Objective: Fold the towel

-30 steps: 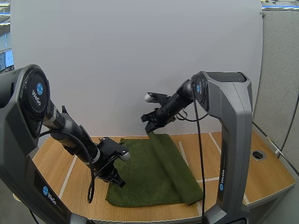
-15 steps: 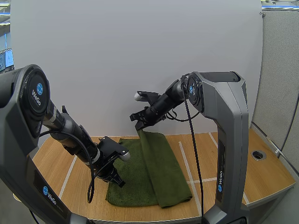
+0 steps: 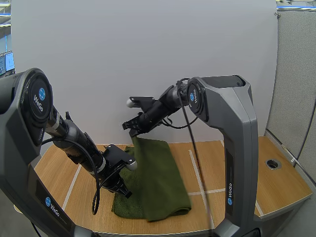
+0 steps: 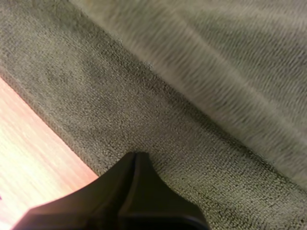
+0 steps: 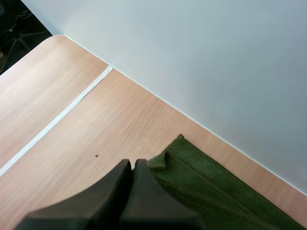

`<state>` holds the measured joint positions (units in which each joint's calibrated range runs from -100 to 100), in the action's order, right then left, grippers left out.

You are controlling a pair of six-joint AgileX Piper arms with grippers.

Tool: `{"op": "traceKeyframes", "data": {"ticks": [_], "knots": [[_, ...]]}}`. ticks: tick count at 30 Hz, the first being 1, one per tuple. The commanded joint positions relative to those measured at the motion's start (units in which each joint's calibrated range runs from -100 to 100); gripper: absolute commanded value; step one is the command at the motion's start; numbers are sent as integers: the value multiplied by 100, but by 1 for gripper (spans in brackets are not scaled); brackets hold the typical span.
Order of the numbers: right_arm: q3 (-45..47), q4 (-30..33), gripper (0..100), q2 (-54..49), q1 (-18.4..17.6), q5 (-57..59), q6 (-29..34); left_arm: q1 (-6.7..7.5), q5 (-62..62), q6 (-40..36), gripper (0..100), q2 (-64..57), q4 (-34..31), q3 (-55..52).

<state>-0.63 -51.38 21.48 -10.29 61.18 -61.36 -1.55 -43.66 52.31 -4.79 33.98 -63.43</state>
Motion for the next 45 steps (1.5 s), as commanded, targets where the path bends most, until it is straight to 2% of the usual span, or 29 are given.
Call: {"op": "traceKeyframes", "data": {"ticks": [1, 7, 17, 33, 35, 37, 38, 39, 42, 45], "knots": [[4, -64, 0, 41, -42, -502, -49, 17, 2, -29, 0, 16, 5, -10], [-13, -101, 0, 353, -60, -799, -183, 17, 2, -29, 0, 16, 5, -10], [-28, -758, 0, 714, -68, -940, -575, 17, 2, -29, 0, 16, 5, -10], [-204, -837, 2, 972, -208, -1229, -647, 17, -131, -29, 0, 16, 5, -10], [-204, -837, 25, 972, -210, -1229, -647, 17, -211, -29, 0, 16, 5, -10], [-204, -826, 63, 972, -210, -1229, -647, 17, -211, -29, 0, 16, 5, -10], [-204, -826, 77, 958, -210, -1229, -647, 17, -211, -29, 0, 16, 5, -10], [-204, -761, 97, 931, -210, -1229, -647, 17, -211, -29, 0, 16, 5, -10], [-204, -550, 100, 810, -210, -1229, -616, 17, -211, -29, 0, 16, 5, -10], [-204, -72, 100, 593, -201, -1229, -297, 17, -211, -29, 0, 16, 5, -10]]}}
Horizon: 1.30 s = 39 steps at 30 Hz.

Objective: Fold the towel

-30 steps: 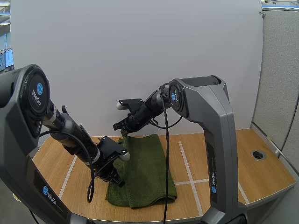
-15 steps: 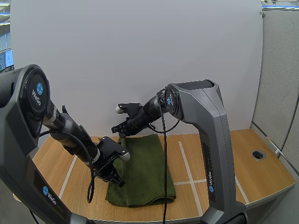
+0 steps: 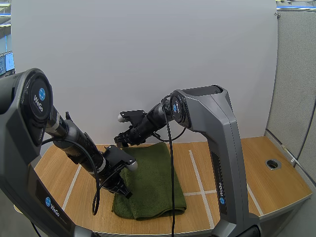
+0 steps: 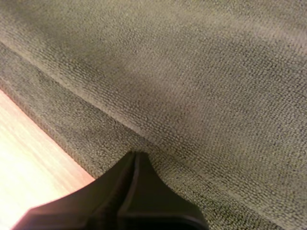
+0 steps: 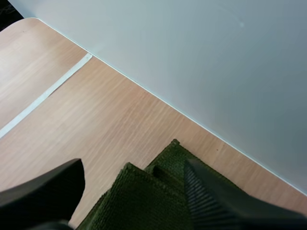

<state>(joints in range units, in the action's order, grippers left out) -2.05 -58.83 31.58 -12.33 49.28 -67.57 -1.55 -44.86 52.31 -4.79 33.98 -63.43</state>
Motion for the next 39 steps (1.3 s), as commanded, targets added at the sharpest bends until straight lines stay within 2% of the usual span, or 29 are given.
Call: {"op": "traceKeyframes", "data": {"ticks": [1, 7, 13, 14, 15, 17, 18, 19, 21, 22, 26, 29, 39], "knots": [[-62, 815, 100, -478, 3, -20, 436, 17, -90, -29, 0, 16, 5, -10], [-62, 1783, 100, -958, 148, 846, 967, 17, -92, -29, 0, -144, 5, -10], [257, 2102, 100, -1382, 427, 1413, 1065, 17, -92, -35, 0, -570, 5, -10], [368, 2102, 96, -1500, 481, 1535, 1065, 17, -92, -35, 0, -687, 5, -10], [480, 2113, 84, -1614, 543, 1694, 1006, 17, -92, -47, 0, -876, 5, -10], [864, 2112, 35, -1941, 729, 2225, 672, 17, -179, -173, 0, -1252, 5, -10], [994, 2112, 14, -2007, 766, 2312, 540, 17, -375, -222, 0, -1433, 5, -10], [1066, 2112, 0, -2056, 800, 2350, 469, 17, -542, -228, 0, -1576, 5, -10], [1234, 2112, 0, -2101, 871, 2350, 347, 17, -878, -261, 0, -1791, 5, -10], [1334, 2126, 0, -2101, 913, 2350, 338, 1, -1346, -591, 0, -2162, -183, -10], [1428, 2137, 0, -2043, 1009, 2330, 192, 1, -1927, -1063, 0, -2512, -641, 5], [1428, 2137, 0, -1964, 1019, 2250, 38, 1, -2377, -1249, 0, -2602, -714, 5], [1416, 2014, 0, -1475, 1006, 471, -329, 1, -2869, -1949, 0, -2608, -877, 5]]}}
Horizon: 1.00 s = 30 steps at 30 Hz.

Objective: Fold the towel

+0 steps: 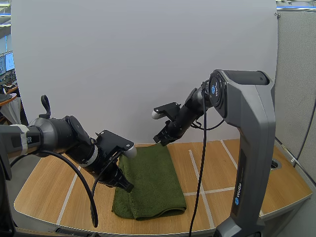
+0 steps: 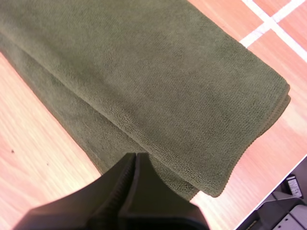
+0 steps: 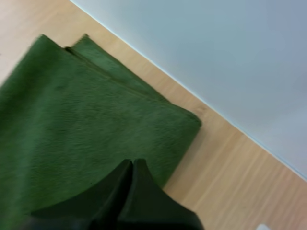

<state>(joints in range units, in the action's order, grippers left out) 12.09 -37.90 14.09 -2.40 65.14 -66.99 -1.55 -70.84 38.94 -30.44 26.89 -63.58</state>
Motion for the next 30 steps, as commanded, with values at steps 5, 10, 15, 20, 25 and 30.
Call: {"op": "traceKeyframes", "data": {"ticks": [5, 10, 15, 20, 25, 30], "knots": [[-29, -112, 0, 339, 12, -1401, -462, 1, -767, -950, 18, 19, -290, 34], [-29, -356, 0, 356, 12, -1504, -640, 1, -1338, -1162, 51, 381, -221, 235], [-29, -358, 0, 356, 12, -1561, -640, 1, -1639, -1127, 60, 718, -40, 293], [-29, -341, 0, 356, 12, -1542, -640, 1, -1998, -883, 60, 1026, 340, 293], [-29, -341, 0, 356, 12, -1464, -640, 1, -2150, -738, 60, 1262, 469, 293], [-29, -341, 0, 356, 12, -1464, -640, 1, -2169, -738, 60, 1482, 435, 293]]}}
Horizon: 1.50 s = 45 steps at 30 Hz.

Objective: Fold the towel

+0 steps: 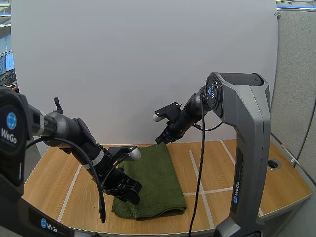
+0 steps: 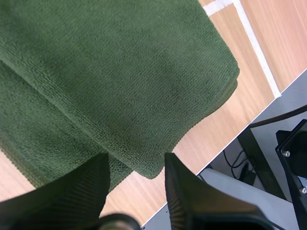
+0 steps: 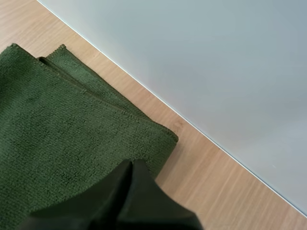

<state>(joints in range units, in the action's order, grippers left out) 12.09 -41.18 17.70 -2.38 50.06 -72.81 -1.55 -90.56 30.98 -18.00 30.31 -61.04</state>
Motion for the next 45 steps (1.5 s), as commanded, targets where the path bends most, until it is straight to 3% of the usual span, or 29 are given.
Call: {"op": "traceKeyframes", "data": {"ticks": [1, 4, 10, 23, 33, 45], "knots": [[-29, -14, 0, -17, 11, 39, -57, 1, -197, 58, 60, 271, 77, 40], [-29, -14, 0, -17, 11, 39, -57, 1, -98, 58, 60, 360, 38, 40], [-29, -14, 0, -17, 11, 39, -57, 1, -44, 58, 73, 785, 26, 40], [-29, -14, 0, -17, 11, -85, -57, 1, -148, 386, 73, 1038, 468, 40], [-29, -14, 0, -17, 11, 10, -47, 1, 490, 191, 73, 1150, -120, 40], [-29, -14, 0, -17, 11, 10, -47, 1, 314, 232, 73, 1419, 170, 40]]}}
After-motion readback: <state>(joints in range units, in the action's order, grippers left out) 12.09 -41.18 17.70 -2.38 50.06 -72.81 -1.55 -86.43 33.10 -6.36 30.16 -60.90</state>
